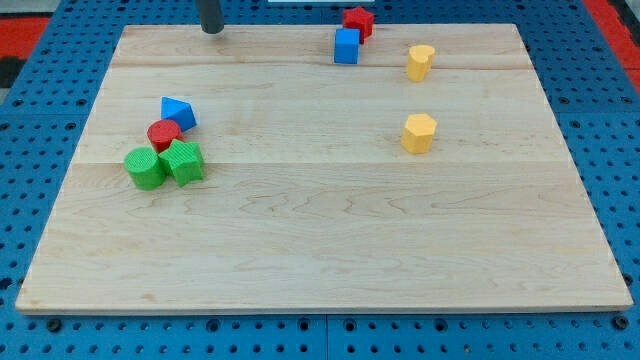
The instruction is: Slide red star right a bit
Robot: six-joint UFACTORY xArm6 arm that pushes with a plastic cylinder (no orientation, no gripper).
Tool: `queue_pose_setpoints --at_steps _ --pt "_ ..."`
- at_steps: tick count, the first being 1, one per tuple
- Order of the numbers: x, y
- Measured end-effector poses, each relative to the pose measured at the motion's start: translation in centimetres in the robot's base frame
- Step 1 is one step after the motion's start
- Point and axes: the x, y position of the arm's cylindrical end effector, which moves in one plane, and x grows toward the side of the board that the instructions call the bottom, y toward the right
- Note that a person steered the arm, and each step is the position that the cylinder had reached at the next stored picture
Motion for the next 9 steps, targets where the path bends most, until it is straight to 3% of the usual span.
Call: queue_pose_setpoints --at_steps 2,4,7,9 --pt "3.4 5.5" --pt "0.0 5.8" --pt "0.2 11.0" --pt "0.0 11.0"
